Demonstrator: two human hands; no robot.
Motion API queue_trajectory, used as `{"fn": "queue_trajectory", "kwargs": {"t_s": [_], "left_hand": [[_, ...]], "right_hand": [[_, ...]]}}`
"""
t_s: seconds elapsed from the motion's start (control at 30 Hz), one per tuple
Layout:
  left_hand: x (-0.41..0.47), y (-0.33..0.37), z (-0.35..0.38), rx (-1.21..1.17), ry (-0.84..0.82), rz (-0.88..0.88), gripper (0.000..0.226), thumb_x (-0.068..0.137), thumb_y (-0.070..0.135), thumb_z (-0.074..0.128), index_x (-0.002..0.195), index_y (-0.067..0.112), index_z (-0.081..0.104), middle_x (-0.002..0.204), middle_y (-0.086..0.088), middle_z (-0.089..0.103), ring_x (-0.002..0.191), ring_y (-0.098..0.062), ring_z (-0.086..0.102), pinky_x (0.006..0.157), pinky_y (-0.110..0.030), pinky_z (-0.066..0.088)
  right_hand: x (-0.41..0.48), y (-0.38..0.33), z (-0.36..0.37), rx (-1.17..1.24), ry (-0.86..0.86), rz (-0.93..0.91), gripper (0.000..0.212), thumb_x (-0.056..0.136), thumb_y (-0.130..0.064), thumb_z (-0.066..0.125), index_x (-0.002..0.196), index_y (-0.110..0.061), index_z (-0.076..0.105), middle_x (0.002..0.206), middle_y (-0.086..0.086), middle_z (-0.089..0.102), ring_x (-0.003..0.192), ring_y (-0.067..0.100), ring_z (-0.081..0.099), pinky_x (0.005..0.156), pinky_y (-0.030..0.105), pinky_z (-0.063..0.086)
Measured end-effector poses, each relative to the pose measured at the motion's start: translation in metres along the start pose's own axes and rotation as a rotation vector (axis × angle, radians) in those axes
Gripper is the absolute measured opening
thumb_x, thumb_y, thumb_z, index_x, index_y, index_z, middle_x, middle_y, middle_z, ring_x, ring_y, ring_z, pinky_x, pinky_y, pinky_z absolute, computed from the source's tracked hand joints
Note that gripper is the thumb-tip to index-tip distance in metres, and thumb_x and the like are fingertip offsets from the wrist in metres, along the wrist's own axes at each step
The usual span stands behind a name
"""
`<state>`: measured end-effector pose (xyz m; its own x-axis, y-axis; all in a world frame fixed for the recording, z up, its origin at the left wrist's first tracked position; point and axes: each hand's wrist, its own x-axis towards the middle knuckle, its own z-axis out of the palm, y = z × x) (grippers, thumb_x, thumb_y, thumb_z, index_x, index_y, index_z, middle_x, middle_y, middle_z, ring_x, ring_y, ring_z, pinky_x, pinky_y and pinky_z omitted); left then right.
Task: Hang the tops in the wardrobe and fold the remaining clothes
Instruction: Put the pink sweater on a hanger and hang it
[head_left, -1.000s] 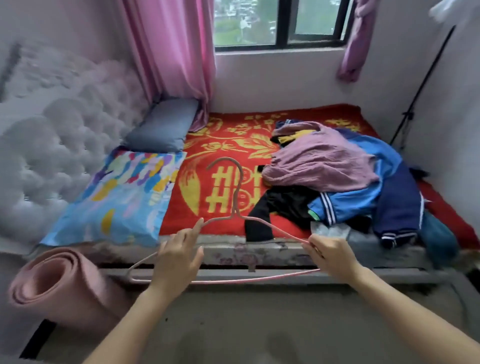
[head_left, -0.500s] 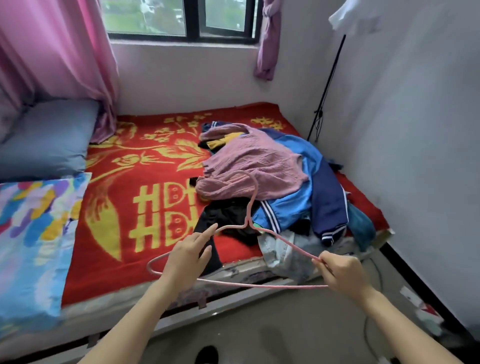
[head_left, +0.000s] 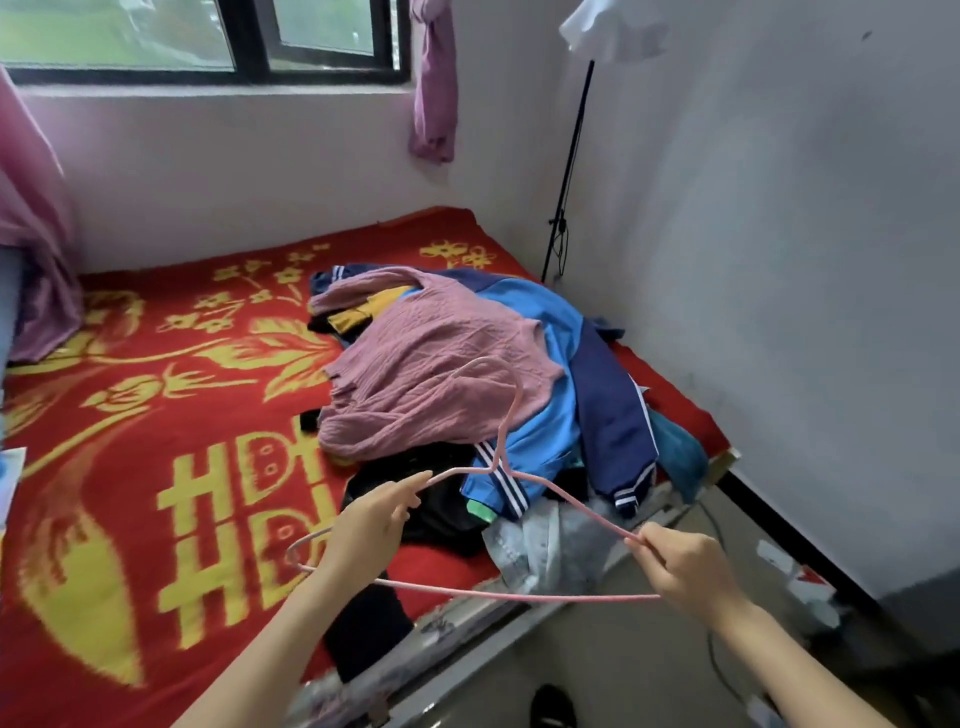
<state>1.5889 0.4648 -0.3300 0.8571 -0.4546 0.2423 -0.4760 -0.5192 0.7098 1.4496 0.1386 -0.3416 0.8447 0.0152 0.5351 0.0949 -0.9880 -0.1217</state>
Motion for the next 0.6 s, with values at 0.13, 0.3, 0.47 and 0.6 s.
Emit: {"fn": "queue_trajectory", "kwargs": {"t_s": [0.13, 0.3, 0.47, 0.6], "left_hand": [[0.036, 0.005, 0.030, -0.012, 0.020, -0.027, 0.048, 0.085, -0.017, 0.047, 0.124, 0.009, 0.060, 0.087, -0.001, 0.063, 0.072, -0.018, 0.059, 0.070, -0.032, 0.051], [0.076, 0.002, 0.072, -0.011, 0.097, -0.138, 0.041, 0.084, -0.016, 0.052, 0.114, 0.008, 0.067, 0.079, 0.006, 0.063, 0.064, -0.006, 0.058, 0.064, -0.021, 0.045], [0.127, 0.019, 0.117, -0.072, 0.193, -0.236, 0.036, 0.084, -0.016, 0.053, 0.107, 0.005, 0.069, 0.077, 0.005, 0.064, 0.061, 0.000, 0.059, 0.063, -0.009, 0.043], [0.156, 0.035, 0.145, -0.041, 0.261, -0.218, 0.039, 0.079, -0.021, 0.054, 0.104, 0.005, 0.071, 0.079, 0.001, 0.066, 0.069, -0.012, 0.061, 0.067, -0.029, 0.047]], "right_hand": [[0.020, 0.037, 0.012, -0.025, -0.109, 0.112, 0.028, 0.075, -0.024, 0.061, 0.051, -0.010, 0.054, 0.042, -0.002, 0.051, 0.035, 0.022, 0.050, 0.031, 0.023, 0.027], [0.056, 0.098, 0.036, 0.022, -0.383, 0.191, 0.023, 0.086, -0.021, 0.065, 0.067, -0.016, 0.054, 0.069, 0.001, 0.067, 0.068, 0.023, 0.063, 0.052, 0.031, 0.028], [0.097, 0.159, 0.057, 0.125, -0.608, 0.333, 0.040, 0.096, -0.032, 0.046, 0.061, -0.030, 0.026, 0.089, 0.004, 0.067, 0.090, 0.028, 0.059, 0.064, 0.032, 0.028], [0.124, 0.190, 0.066, 0.141, -0.714, 0.384, 0.039, 0.097, -0.033, 0.043, 0.061, -0.027, 0.027, 0.091, 0.007, 0.067, 0.091, 0.031, 0.059, 0.063, 0.033, 0.031]]}}
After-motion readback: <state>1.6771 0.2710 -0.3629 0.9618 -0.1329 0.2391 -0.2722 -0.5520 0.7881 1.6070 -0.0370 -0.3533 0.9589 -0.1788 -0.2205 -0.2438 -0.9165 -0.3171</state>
